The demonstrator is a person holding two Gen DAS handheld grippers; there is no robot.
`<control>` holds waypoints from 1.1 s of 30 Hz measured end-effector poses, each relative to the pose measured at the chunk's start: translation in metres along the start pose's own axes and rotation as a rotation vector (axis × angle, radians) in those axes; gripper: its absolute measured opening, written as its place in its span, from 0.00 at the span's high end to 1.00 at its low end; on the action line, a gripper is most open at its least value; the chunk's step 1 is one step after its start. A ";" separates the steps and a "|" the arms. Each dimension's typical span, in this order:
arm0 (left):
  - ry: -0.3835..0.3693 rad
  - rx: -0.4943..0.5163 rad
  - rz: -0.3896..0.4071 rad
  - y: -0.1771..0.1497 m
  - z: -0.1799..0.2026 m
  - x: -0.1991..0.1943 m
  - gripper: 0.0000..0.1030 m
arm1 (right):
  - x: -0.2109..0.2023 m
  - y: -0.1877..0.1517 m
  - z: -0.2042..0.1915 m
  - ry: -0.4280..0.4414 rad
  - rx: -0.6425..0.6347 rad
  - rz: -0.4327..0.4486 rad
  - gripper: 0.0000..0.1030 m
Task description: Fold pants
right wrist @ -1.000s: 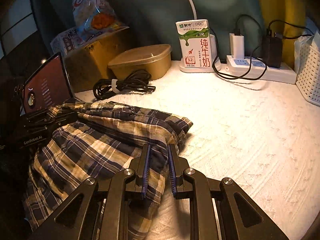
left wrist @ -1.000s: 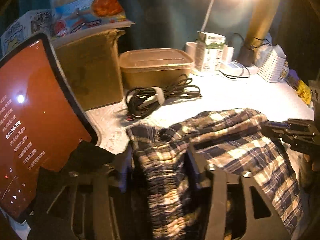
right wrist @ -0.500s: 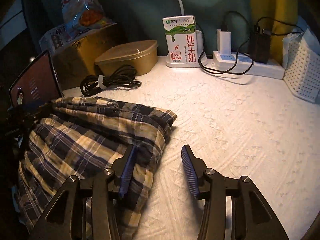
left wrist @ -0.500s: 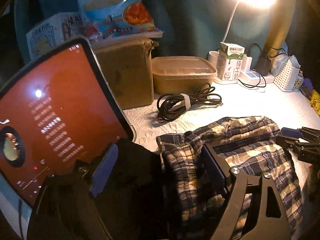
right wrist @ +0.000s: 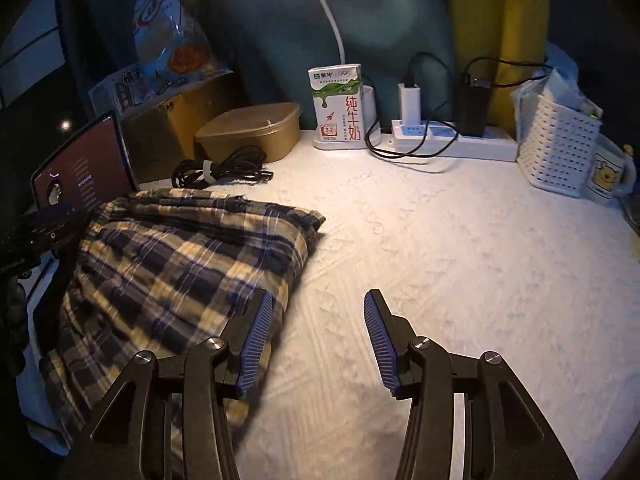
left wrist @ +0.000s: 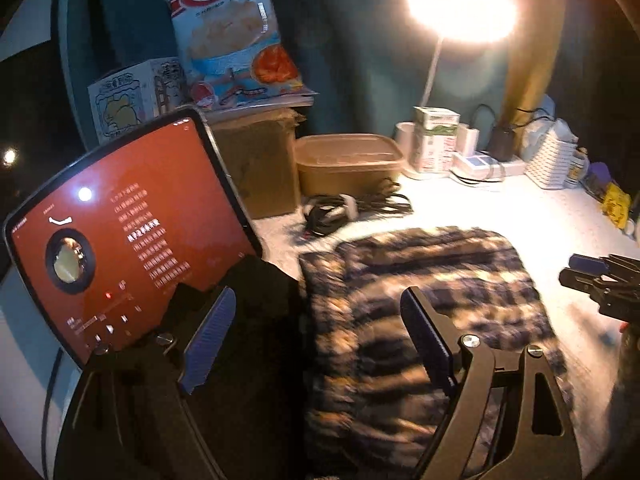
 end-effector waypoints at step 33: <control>-0.164 0.000 0.234 -0.046 0.118 -0.136 0.18 | -0.167 -0.073 0.030 -0.133 -0.027 0.172 0.50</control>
Point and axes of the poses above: each gripper's, at about its wrist camera, not at the fingertips, and x roughly the way its jaws point, z to its right, y to its top, the point moved 4 cm from there along x, roughly the way its jaws point, and after that the axes turned 3 degrees about x, right-handed, at the moved point
